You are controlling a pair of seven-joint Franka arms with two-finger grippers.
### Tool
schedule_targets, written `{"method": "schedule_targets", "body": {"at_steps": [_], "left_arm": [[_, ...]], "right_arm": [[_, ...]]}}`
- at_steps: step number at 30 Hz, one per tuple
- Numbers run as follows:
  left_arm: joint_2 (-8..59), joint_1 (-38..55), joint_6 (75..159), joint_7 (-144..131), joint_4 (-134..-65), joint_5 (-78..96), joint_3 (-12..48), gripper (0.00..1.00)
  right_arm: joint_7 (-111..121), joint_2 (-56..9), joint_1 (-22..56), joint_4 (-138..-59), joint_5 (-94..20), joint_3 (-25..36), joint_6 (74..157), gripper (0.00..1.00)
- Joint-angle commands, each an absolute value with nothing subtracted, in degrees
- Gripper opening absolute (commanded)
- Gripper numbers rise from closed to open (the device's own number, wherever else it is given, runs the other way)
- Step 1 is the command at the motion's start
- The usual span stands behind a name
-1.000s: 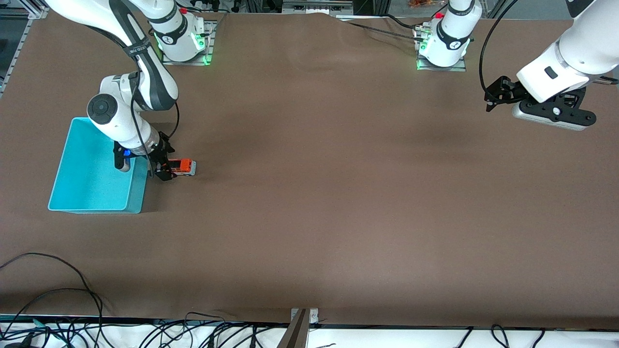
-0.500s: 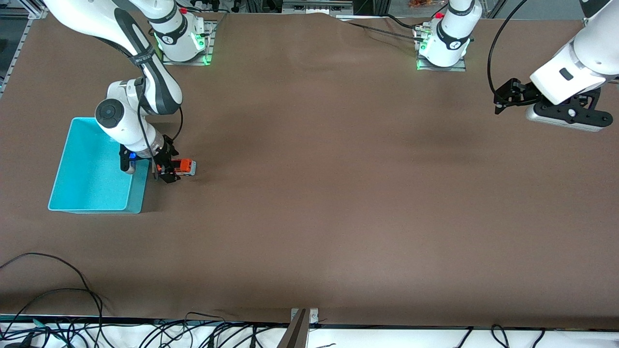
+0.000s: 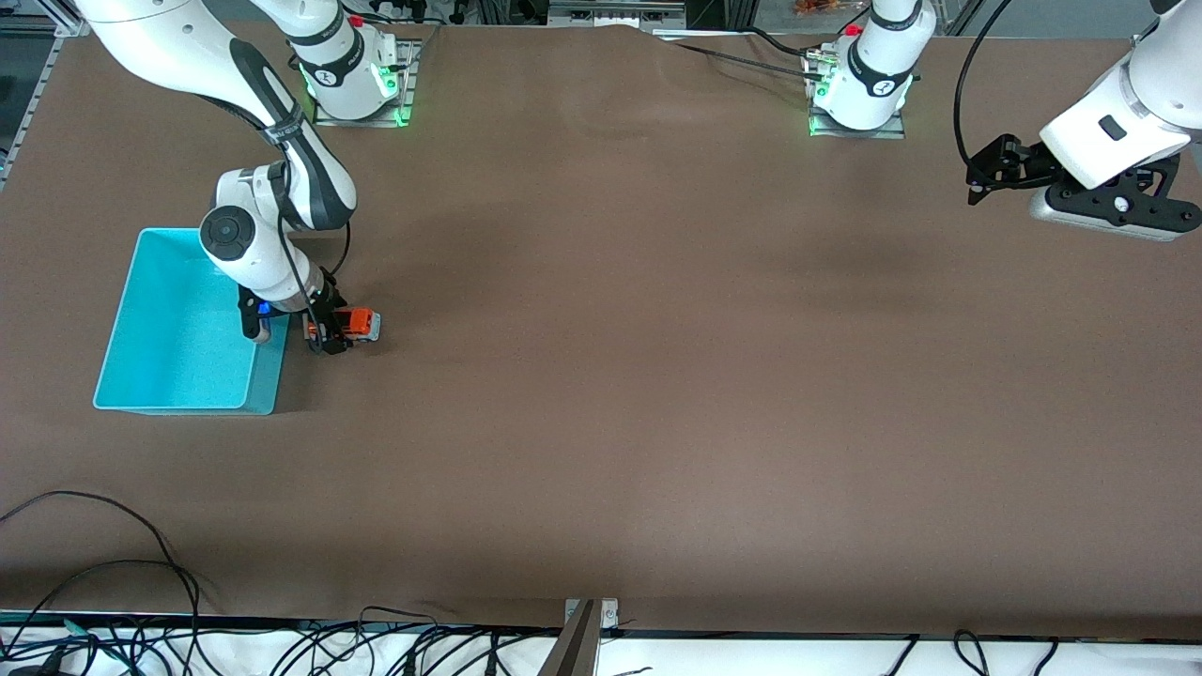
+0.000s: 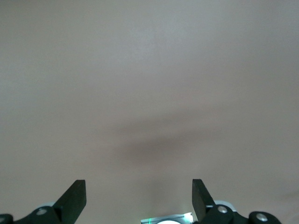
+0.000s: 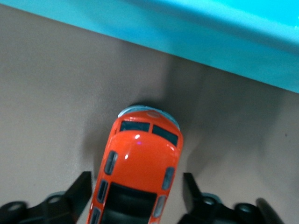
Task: Wind up bus and store in blue box
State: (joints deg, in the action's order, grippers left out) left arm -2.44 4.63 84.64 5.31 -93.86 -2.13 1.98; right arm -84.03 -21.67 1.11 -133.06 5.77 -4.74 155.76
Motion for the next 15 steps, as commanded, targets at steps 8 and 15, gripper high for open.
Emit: {"method": "schedule_targets", "body": {"at_steps": [8,15], "left_arm": [[-1.49,4.48,82.71,4.57,-90.62,-3.08,2.11,1.0],[-1.49,4.48,82.71,4.66,-90.62,-3.08,2.2,1.0]], "right_arm": [[-84.56,-16.18,0.88,-133.07,7.82,-4.75,152.77,0.0],[-78.86,-8.45,0.88,-132.98,8.0,-5.01,143.1,0.0]]}}
